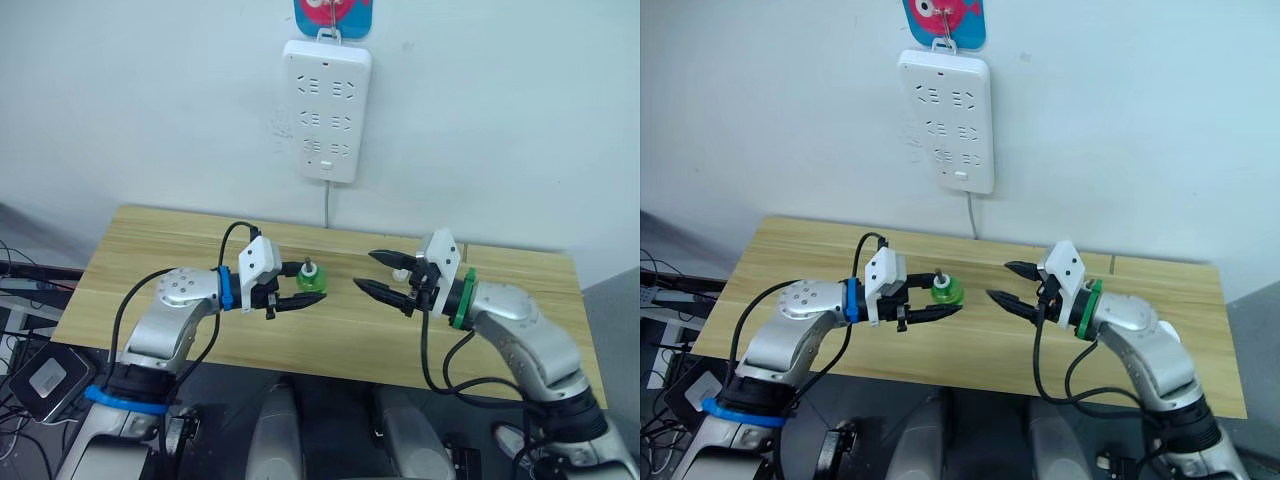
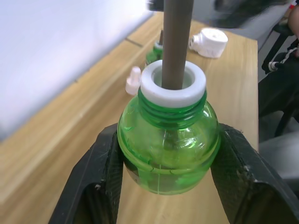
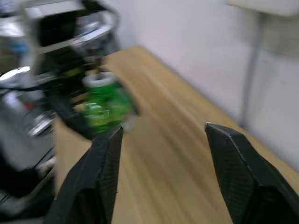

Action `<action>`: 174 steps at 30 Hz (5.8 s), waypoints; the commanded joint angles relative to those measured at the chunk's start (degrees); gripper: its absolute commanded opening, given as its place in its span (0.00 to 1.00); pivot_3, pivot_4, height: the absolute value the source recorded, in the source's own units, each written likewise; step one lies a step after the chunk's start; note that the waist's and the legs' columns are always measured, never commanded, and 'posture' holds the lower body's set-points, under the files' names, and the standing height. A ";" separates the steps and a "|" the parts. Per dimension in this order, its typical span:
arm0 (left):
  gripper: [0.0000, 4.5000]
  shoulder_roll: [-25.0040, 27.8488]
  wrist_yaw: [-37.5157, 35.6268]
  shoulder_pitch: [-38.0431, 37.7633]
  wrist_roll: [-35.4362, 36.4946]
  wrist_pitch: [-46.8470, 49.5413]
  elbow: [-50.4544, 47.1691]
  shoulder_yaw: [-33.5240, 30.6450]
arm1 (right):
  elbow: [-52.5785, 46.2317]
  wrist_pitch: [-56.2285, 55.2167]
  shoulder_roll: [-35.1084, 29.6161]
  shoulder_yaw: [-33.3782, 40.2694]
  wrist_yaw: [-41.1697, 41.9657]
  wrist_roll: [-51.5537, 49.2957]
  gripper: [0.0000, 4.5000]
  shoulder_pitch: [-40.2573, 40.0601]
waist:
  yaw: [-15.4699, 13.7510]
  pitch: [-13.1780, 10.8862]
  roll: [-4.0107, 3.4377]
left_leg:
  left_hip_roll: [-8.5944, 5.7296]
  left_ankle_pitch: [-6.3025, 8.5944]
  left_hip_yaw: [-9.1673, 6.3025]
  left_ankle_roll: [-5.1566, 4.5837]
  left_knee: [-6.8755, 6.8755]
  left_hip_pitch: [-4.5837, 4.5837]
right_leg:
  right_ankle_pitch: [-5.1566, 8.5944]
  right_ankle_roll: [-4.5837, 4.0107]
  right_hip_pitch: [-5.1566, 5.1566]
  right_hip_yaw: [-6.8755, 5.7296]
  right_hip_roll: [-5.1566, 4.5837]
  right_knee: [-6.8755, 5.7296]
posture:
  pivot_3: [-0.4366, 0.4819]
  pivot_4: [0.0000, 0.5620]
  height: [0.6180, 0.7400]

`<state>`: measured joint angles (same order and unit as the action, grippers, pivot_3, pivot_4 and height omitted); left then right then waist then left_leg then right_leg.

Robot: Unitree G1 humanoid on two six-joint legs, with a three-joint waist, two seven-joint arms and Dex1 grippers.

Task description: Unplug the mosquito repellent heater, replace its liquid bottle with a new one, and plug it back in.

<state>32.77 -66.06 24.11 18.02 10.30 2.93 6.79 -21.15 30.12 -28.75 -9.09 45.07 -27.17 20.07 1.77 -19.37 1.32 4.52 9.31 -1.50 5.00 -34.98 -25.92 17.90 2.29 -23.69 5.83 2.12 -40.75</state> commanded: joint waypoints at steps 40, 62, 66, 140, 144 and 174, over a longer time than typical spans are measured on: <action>1.00 -11.01 5.90 3.55 6.57 5.80 -5.79 -2.33 | 5.99 18.12 13.10 15.53 -12.28 -13.76 0.18 10.31 | 0.09 0.19 0.18 | -0.02 -0.13 -0.36 0.22 -0.28 -0.02 | -0.19 -0.29 0.20 -0.34 -0.05 -0.31 | 0.45 0.46 1.00; 1.00 -23.98 22.19 5.55 -1.75 -11.22 -5.27 0.16 | 6.88 28.02 15.64 28.77 -50.93 -66.72 0.18 7.98 | 0.62 0.40 0.22 | -0.09 -0.13 -0.33 0.18 -0.27 0.00 | -0.24 -0.21 0.24 -0.26 -0.02 -0.30 | 0.45 0.45 1.00; 1.00 -24.24 22.53 5.44 -1.96 -11.97 -4.98 0.37 | 6.69 25.84 14.59 27.56 -52.51 -69.35 0.18 7.78 | 0.61 0.41 0.22 | -0.09 -0.13 -0.33 0.18 -0.27 -0.01 | -0.24 -0.21 0.24 -0.26 -0.02 -0.30 | 0.45 0.45 1.00; 0.50 -9.21 15.71 4.40 54.37 63.85 -6.87 -13.60 | 27.65 30.70 -31.91 -0.28 1.52 4.28 0.99 4.63 | 2.65 0.60 0.25 | -0.03 -0.10 -0.21 0.15 -0.85 0.02 | -0.14 0.24 0.38 0.02 0.06 -0.24 | 0.41 0.61 1.00; 0.50 -9.16 15.70 4.75 54.13 63.70 -6.69 -13.50 | 28.50 30.29 -30.25 -0.16 0.25 6.02 0.99 4.20 | 2.51 0.57 0.26 | -0.04 -0.10 -0.21 0.15 -0.83 0.01 | -0.14 0.24 0.38 0.03 0.06 -0.20 | 0.42 0.61 1.00; 0.50 -7.52 15.12 2.66 54.06 63.82 -10.11 -12.65 | 35.27 22.11 -26.21 -0.98 5.29 15.34 0.65 2.66 | 1.48 0.35 0.31 | -0.03 -0.08 -0.18 0.15 -0.74 0.01 | -0.14 0.25 0.38 0.05 0.06 -0.05 | 0.44 0.61 1.00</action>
<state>24.91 -49.69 27.04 71.31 74.53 -4.94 -5.87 14.00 52.82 -54.09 -10.50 49.10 -12.33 23.39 3.25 -19.02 1.63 4.49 9.23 -1.67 5.15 -35.72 -25.91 17.76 2.54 -23.31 5.90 2.18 -40.80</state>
